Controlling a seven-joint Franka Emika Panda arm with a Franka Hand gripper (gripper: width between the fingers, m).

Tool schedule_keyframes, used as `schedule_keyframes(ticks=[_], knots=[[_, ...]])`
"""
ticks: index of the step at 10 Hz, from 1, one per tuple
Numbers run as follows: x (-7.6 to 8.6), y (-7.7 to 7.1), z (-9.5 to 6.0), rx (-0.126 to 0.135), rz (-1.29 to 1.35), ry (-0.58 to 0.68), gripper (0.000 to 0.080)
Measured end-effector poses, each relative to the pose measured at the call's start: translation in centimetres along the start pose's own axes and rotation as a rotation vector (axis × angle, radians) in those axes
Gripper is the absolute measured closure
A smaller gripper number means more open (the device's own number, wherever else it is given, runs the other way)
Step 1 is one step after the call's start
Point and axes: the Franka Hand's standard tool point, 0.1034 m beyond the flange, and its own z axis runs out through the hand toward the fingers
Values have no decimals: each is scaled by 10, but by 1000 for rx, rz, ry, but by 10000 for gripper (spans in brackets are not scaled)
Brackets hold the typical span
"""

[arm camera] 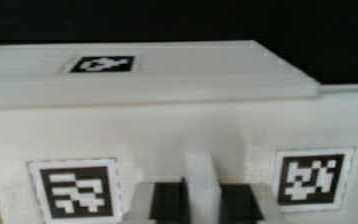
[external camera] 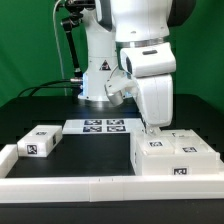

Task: Assemble cabinet

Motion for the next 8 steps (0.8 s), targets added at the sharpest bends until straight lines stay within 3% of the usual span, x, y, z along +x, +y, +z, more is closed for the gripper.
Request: schedule_keyframes(ticks=[2,3,4,7,8], knots=[[1,23,1,-13,12,15,729],[2,23,1,13,23,14,729],[2,23,1,22,30,13,729],[0,19,1,25,18,10,725],[-1,17,-1,25,11,6,523]])
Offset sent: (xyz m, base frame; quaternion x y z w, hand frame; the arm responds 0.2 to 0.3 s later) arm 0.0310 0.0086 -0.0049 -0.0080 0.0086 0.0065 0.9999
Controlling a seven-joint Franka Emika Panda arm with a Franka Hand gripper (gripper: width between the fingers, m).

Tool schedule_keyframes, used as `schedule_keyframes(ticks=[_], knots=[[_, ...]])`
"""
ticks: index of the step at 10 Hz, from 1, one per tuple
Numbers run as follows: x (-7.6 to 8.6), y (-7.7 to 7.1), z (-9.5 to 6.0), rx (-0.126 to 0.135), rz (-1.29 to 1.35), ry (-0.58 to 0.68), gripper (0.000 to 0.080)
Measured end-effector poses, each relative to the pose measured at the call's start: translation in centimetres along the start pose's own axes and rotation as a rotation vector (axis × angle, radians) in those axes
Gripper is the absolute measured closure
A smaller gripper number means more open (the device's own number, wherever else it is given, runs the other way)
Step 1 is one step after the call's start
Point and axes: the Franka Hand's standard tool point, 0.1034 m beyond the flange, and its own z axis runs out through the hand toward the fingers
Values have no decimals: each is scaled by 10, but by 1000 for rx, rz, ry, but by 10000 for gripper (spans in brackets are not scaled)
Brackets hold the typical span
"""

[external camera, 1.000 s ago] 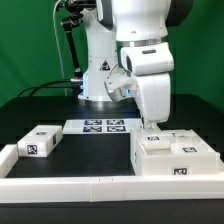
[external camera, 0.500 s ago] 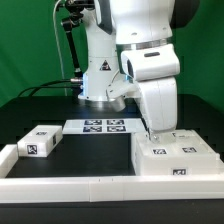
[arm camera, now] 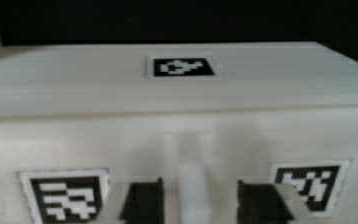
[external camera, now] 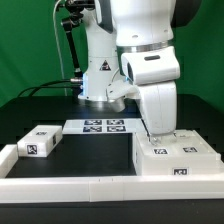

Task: Assemble cabinet

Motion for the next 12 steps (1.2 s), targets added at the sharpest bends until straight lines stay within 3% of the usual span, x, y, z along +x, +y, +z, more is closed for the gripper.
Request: schedule_keyframes(ticks=[1,3,4,5,6,8,12], knots=[[0,-4,-3,-1,-9,-9,523],[-2,-19,-11,2,-14,-32,192],[-4,-29,-16,-6,28,-43,192],[-3,-42,-20,-18,68,-53,50],[-2,-54,-21,-34,85,-59,10],[1,-73,-18,-59,97,-60,3],[1,-76,-15,-52,117,-59,3]])
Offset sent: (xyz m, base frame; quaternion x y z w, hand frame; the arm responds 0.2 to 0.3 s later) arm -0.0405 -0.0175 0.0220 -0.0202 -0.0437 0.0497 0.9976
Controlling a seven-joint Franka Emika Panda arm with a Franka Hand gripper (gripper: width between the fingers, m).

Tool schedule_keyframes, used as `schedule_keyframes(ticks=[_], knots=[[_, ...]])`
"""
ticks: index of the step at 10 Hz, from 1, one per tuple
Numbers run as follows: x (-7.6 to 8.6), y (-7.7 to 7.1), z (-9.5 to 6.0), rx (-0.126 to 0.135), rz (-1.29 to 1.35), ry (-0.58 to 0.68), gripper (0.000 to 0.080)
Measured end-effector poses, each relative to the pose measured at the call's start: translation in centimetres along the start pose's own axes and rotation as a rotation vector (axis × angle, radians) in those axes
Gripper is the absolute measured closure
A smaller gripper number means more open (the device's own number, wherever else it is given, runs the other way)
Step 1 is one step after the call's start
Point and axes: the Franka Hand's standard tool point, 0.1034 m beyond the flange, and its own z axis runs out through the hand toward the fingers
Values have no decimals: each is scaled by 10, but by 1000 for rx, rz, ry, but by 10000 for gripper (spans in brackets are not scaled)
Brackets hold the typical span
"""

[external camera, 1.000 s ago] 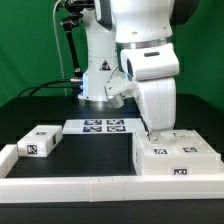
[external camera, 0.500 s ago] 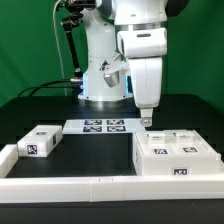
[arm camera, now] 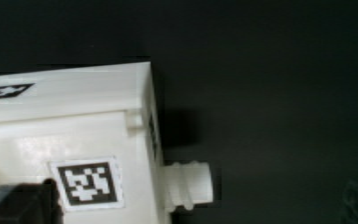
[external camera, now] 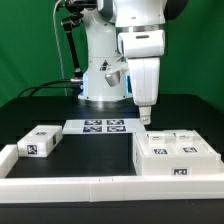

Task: Assemble cabinet

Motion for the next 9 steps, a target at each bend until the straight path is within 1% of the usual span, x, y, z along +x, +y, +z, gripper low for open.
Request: schedule_keyframes(ticks=[2,3,5,6,9], knots=[[0,0,0,1,27,1,3],[0,-1,1,2,98,1,3],[3,0,1,-6,388,9,3],[5,1,0,-6,489,11,3],[7,0,1,4,683,22,3]])
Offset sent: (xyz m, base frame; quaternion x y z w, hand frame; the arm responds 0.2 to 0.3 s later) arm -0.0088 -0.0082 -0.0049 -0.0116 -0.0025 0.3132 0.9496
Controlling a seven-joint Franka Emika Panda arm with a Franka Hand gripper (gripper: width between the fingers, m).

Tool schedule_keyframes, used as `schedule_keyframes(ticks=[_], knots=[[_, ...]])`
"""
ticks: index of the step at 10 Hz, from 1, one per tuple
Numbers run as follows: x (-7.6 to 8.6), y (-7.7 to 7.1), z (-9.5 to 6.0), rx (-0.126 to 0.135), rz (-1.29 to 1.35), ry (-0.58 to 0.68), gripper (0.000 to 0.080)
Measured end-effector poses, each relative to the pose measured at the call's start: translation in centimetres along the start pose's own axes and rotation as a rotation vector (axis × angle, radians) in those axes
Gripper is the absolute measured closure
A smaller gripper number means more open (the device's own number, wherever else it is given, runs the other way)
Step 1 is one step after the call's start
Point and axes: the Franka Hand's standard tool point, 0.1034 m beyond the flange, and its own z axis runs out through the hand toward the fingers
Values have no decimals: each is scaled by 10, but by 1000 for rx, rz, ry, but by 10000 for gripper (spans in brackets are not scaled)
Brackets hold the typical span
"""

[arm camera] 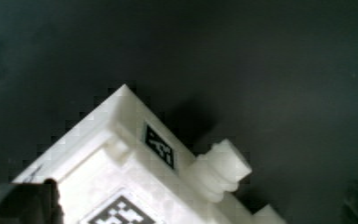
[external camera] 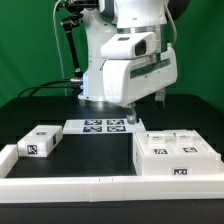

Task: Assemble cabinet

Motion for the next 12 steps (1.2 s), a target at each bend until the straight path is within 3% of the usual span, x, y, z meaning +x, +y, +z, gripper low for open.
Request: schedule_keyframes(ticks=[5,10,12], knots=[[3,-6,2,13,382,11,3],[6,-21,20,12,793,-4,3],[11,-26,22,30,846,8,3]])
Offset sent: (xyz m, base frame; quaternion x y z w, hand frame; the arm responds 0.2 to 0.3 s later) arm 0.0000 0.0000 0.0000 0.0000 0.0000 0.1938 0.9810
